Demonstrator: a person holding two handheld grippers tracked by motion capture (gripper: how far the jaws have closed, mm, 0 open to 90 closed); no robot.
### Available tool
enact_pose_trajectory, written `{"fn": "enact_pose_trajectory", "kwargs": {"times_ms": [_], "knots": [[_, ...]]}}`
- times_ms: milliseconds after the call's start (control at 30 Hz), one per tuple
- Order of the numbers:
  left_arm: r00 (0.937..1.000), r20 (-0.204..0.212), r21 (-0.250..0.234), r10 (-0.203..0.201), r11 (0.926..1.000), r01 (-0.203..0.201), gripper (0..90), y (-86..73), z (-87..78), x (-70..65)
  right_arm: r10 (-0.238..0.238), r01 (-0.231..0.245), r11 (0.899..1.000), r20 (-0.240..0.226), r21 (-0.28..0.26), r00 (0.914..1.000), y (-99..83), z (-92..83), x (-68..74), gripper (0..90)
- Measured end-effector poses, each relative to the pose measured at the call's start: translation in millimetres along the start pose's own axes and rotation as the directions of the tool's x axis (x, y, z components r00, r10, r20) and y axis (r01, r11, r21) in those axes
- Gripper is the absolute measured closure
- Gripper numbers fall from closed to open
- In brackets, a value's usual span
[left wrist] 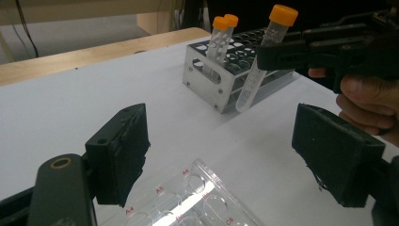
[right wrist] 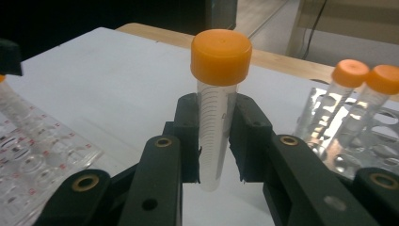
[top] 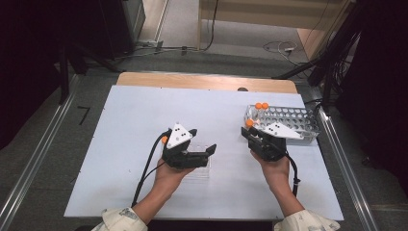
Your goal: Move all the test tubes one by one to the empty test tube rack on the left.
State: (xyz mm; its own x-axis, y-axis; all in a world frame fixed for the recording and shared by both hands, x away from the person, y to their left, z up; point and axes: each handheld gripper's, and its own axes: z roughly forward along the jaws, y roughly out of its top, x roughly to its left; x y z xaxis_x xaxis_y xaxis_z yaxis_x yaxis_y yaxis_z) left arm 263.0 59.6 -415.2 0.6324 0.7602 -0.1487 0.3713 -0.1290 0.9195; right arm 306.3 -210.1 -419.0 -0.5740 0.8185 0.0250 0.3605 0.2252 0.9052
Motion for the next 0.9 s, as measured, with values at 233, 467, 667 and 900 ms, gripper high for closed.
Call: {"fn": "enact_pose_trajectory", "kwargs": {"times_ms": [233,467,667,900], "knots": [[1.0,0.003,-0.002,-0.007,1.0,0.007,20.5,2.8,7.3,-1.9,-0.023,0.024,1.0,-0.036,0.019,0.9991,-5.3,3.1,11.2,71.5],[1.0,0.007,-0.005,0.005,1.0,-0.005,22.0,9.7,17.5,-6.8,-0.049,0.05,0.998,-0.053,0.034,0.9974,-7.2,5.0,17.4,71.4],[0.9996,0.019,0.0,0.02,0.9998,-0.02,24.4,11.6,27.4,-12.6,-0.06,0.064,0.996,-0.079,0.056,0.9951,-8.7,7.9,21.9,71.4],[0.9991,0.023,-0.004,0.036,0.9994,-0.035,30.2,14.6,36.6,-14.5,-0.076,0.084,0.993,-0.104,0.078,0.9917,-9.9,12.0,25.8,71.4]]}}
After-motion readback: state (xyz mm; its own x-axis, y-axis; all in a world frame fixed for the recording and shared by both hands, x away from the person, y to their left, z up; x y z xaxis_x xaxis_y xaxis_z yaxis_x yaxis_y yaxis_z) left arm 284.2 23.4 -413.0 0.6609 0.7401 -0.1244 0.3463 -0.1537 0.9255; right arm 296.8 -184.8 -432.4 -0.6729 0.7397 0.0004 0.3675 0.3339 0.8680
